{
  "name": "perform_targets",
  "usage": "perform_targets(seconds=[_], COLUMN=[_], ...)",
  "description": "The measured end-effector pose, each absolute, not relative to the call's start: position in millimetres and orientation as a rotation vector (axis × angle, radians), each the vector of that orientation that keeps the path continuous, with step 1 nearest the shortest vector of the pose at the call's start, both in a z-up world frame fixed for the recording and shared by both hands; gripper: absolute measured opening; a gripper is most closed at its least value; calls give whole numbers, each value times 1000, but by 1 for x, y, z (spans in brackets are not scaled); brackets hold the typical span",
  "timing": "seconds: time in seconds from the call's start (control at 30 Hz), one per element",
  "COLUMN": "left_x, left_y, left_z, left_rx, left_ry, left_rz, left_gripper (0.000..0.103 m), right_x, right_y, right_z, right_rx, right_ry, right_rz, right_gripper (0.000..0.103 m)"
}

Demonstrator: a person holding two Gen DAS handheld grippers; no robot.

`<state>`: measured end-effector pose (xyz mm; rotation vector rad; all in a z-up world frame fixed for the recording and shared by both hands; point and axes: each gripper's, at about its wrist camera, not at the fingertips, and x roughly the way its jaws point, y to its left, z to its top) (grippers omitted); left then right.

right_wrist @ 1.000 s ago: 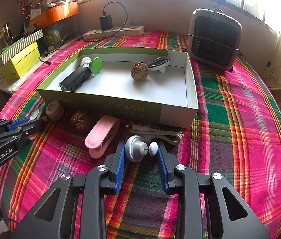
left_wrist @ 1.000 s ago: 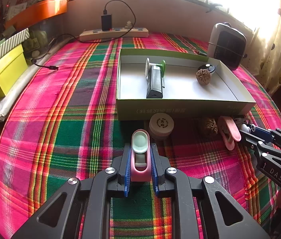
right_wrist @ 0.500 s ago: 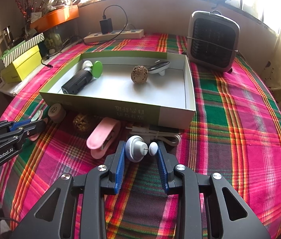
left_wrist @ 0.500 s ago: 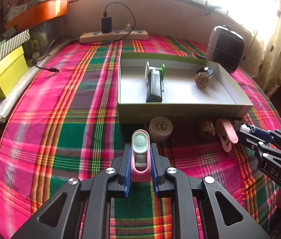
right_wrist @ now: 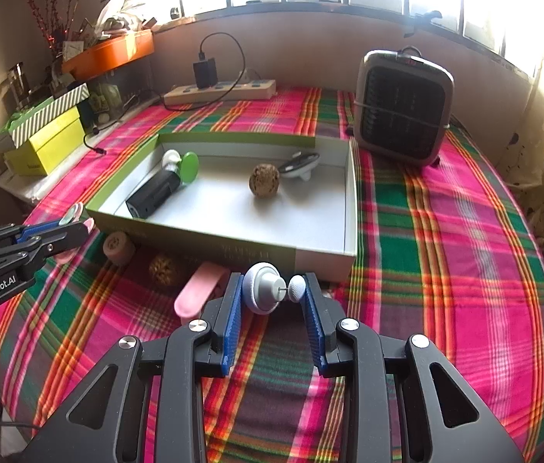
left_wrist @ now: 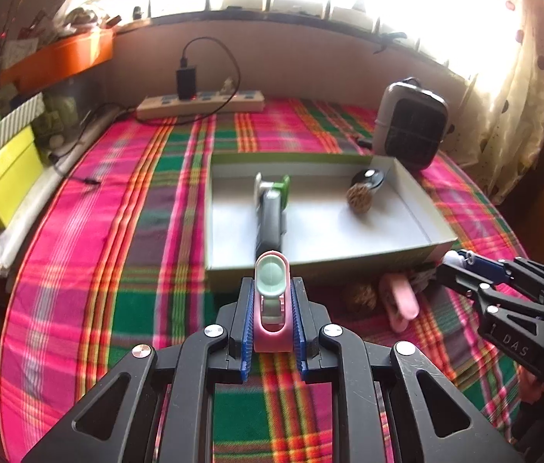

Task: Organize objects
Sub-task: 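Lift and carry the pink-and-mint clip and white dome knob into the white tray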

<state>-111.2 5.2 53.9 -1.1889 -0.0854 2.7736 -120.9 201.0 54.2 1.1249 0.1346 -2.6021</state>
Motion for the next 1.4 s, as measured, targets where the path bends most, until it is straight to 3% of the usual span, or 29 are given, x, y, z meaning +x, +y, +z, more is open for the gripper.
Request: perform_targets(seconds=[0.57, 1.4], left_x=[-191, -257], left_y=[26, 63], left_z=[69, 28], left_rx=[-1162, -1289], left_ry=[-58, 78], left_rz=[2707, 2618], left_gripper=[15, 16], right_x=[-176, -233], right_y=[200, 190], right_z=[72, 42], right_rx=[1087, 1189], right_ry=[137, 198], right_rz=[-2619, -2564], right_gripper=[31, 31])
